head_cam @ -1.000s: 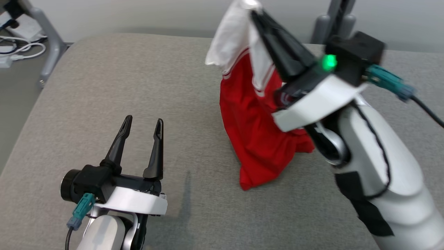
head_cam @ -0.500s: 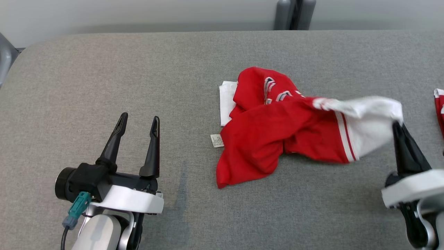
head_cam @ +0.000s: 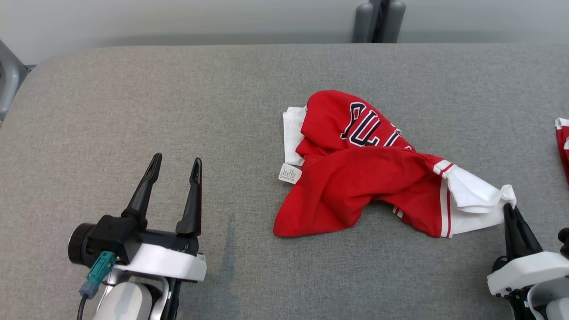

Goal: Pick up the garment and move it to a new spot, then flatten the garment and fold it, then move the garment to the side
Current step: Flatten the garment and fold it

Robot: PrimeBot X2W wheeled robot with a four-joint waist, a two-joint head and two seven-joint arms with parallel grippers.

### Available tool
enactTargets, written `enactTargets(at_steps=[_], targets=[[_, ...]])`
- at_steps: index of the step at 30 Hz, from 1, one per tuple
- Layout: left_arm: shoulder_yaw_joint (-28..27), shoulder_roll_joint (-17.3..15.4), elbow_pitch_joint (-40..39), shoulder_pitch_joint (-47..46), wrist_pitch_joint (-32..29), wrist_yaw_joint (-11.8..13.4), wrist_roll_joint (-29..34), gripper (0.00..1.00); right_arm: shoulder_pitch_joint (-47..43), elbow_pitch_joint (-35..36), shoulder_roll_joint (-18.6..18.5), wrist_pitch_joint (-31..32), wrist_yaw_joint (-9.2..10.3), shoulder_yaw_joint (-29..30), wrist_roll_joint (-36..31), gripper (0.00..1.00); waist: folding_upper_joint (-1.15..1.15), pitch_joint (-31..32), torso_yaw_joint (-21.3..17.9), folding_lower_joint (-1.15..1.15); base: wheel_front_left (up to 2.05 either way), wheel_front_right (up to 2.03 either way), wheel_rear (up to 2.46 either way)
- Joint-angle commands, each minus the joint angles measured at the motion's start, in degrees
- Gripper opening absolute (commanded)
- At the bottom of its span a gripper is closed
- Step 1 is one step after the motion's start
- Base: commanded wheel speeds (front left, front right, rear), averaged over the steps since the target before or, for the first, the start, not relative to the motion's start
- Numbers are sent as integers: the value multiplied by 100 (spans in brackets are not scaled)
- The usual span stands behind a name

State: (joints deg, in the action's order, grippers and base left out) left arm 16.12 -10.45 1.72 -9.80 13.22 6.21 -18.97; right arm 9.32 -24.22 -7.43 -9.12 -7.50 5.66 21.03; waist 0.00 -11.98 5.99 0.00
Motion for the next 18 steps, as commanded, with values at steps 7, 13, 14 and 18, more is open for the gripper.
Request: enactTargets(at_steps=[7,13,14,18], targets=[[-29,-118,-48,292,-40,105,-27,100,-306,321,-92,-220,2,40,-272,100,0,294,-56,0,0,0,0],[-51,-225,-122,517,-124,200,-19,100,-712,1353,-2,-116,2,18,-606,100,0,491,-123,0,0,0,0],[-56,-239,-146,544,-133,207,-14,100,-777,1558,25,-81,2,10,-651,100,0,515,-127,0,0,0,0],[-44,-276,-226,656,-192,256,-13,100,-1035,2333,154,173,2,-22,-798,100,0,582,-125,0,0,0,0]])
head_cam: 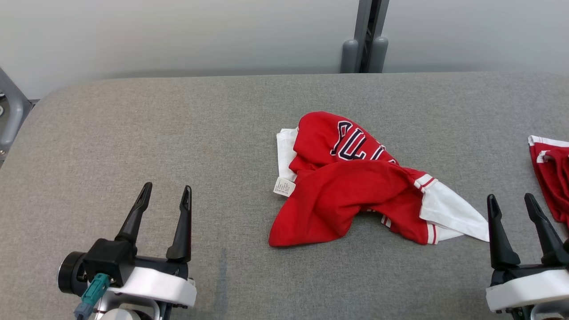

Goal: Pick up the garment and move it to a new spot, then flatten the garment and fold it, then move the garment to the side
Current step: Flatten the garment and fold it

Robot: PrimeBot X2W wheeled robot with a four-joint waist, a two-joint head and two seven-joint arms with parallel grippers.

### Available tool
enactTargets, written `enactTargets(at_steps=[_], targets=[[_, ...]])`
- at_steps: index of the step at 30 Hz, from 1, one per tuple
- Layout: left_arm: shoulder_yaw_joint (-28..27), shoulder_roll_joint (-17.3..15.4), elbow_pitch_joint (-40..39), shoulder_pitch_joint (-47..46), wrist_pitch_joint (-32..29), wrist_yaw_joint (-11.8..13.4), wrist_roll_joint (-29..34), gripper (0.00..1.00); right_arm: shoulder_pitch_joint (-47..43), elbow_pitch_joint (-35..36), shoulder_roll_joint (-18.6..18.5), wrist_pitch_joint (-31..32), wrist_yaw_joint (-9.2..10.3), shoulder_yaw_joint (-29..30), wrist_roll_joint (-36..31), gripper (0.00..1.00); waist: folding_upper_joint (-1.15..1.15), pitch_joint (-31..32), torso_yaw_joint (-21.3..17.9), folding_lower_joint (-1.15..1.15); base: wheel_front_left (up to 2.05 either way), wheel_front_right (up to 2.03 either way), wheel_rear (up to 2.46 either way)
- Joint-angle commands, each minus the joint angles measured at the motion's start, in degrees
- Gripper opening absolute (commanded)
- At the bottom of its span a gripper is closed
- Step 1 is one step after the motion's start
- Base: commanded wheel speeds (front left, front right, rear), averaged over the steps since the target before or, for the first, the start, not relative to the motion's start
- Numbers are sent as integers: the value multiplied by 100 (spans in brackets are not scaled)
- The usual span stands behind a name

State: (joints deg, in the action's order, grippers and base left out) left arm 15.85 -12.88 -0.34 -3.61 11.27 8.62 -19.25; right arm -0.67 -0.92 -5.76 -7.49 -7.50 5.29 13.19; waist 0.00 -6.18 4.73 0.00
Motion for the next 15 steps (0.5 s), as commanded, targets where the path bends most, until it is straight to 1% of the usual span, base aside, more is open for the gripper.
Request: enactTargets(at_steps=[1,4,9,15], targets=[[-14,-36,-35,61,-11,27,14,100,-99,170,18,72,2,9,-45,100,0,12,4,0,0,0,0],[7,-39,-73,79,-39,56,13,100,-246,533,95,242,2,25,-104,100,0,9,17,0,0,0,0],[47,-26,-115,13,-78,55,-1,100,-342,836,159,400,2,55,-123,100,0,-41,43,0,0,0,0],[207,-31,-52,-302,-199,-83,38,100,-278,1010,197,505,2,12,-140,100,0,-176,-7,0,0,0,0]])
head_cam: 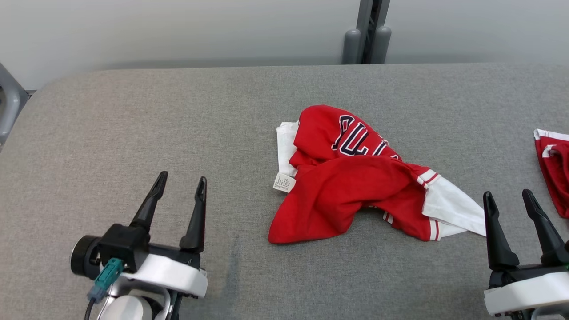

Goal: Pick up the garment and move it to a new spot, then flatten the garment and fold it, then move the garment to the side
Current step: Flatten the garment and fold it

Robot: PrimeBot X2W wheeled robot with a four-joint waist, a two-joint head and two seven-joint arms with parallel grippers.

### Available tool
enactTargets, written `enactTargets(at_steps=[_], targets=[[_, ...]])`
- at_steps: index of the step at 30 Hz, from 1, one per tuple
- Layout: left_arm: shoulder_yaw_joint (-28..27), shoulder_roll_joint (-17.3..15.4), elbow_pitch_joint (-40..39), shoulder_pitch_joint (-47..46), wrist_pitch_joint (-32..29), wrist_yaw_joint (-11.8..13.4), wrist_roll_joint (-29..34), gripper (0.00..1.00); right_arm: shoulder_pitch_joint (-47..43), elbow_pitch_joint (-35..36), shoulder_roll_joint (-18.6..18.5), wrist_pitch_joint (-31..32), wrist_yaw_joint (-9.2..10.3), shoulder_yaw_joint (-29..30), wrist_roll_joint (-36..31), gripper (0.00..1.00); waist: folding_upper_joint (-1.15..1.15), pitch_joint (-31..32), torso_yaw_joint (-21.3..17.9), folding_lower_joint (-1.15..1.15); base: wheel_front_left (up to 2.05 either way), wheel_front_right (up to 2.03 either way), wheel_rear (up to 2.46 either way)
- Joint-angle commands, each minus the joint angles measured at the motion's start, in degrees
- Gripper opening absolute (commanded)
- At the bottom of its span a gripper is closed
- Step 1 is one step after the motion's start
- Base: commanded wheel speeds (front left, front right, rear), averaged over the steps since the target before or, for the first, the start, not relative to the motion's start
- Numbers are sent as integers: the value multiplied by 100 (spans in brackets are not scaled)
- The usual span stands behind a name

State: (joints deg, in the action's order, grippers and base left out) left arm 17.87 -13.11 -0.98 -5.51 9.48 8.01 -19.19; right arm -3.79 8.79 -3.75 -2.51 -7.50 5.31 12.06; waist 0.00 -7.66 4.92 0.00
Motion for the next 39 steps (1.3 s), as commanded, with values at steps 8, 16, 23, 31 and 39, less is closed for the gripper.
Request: enactTargets(at_steps=[8,16,23,31,39], targets=[[667,157,517,-930,-509,-689,-26,100,206,176,-9,90,2,-114,-50,100,0,-349,-324,0,0,0,0],[1091,189,1468,-1792,-1332,-1369,-438,100,360,43,10,32,2,-201,55,100,0,-696,-789,0,0,0,0],[1467,-158,1990,-2365,-1990,-1543,-869,100,459,-172,33,-127,2,-255,170,100,0,-880,-1056,0,0,0,0],[2331,-720,1868,-2745,-2386,-1546,-1818,0,584,-355,52,-288,2,-256,283,100,0,-988,-1102,0,0,0,0],[2141,-1049,1543,-3056,-1669,-1225,-1352,0,627,-485,61,-351,2,-185,393,100,0,-941,-814,0,0,0,0]])
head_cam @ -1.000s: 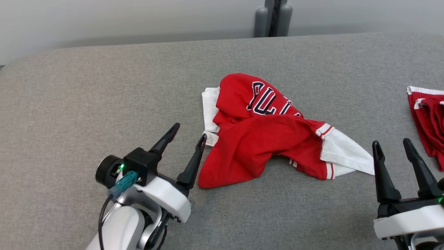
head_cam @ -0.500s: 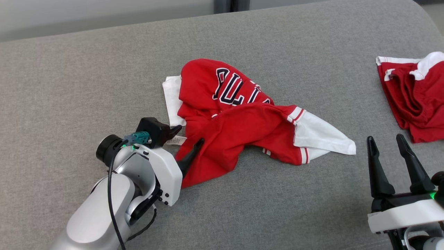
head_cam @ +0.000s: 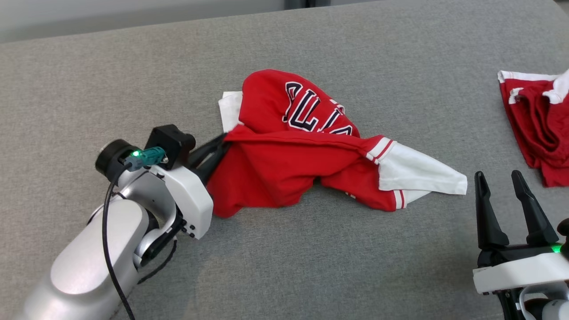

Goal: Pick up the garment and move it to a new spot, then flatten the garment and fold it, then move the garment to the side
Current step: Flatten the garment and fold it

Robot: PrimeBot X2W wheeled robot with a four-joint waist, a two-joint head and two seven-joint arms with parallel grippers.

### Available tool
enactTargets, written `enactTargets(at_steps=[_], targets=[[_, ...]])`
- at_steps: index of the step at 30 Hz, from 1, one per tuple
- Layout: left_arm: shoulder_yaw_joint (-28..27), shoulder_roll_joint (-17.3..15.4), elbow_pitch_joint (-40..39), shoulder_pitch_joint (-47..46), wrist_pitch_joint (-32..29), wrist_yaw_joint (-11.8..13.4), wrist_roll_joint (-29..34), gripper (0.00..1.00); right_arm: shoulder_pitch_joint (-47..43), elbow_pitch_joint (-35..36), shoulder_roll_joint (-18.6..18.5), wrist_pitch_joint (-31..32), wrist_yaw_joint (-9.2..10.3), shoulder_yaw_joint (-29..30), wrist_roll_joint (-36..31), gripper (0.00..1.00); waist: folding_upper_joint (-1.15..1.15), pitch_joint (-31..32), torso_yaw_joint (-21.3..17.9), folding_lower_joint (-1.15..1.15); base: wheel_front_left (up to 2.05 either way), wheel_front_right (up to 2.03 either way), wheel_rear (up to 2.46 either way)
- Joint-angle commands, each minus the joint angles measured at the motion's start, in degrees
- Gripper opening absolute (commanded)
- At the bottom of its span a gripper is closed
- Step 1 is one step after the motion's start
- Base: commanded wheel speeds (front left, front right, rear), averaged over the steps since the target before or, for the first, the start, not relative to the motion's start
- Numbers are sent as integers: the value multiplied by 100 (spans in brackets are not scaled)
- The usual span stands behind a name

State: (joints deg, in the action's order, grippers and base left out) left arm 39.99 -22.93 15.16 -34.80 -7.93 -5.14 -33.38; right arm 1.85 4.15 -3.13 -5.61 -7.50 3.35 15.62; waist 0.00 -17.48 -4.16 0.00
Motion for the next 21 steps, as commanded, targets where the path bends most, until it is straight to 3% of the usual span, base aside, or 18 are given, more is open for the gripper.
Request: enactTargets(at_steps=[1,7,11,15,18,19,21], targets=[[-90,-128,-156,-157,119,177,177,0,58,-35,-2,-30,2,11,51,100,0,63,153,0,0,0,0],[-139,-339,-801,-279,290,651,698,0,90,-42,-20,17,2,-17,89,100,0,138,437,0,0,0,0],[58,-332,-1188,142,137,1023,945,0,109,-64,-29,56,2,-46,97,100,0,151,553,0,0,0,0],[122,-101,-1079,780,193,1428,772,0,109,-85,-25,64,2,-64,145,100,0,125,590,0,0,0,0],[163,146,-817,1229,365,1550,551,0,88,-104,-20,74,2,-30,159,100,0,109,622,0,0,0,0],[183,205,-717,1343,419,1556,488,18,69,-115,-20,81,2,-19,165,100,0,124,637,0,0,0,0],[231,345,-575,1497,544,1548,400,74,36,-113,-20,107,2,7,166,100,0,124,670,0,0,0,0]])
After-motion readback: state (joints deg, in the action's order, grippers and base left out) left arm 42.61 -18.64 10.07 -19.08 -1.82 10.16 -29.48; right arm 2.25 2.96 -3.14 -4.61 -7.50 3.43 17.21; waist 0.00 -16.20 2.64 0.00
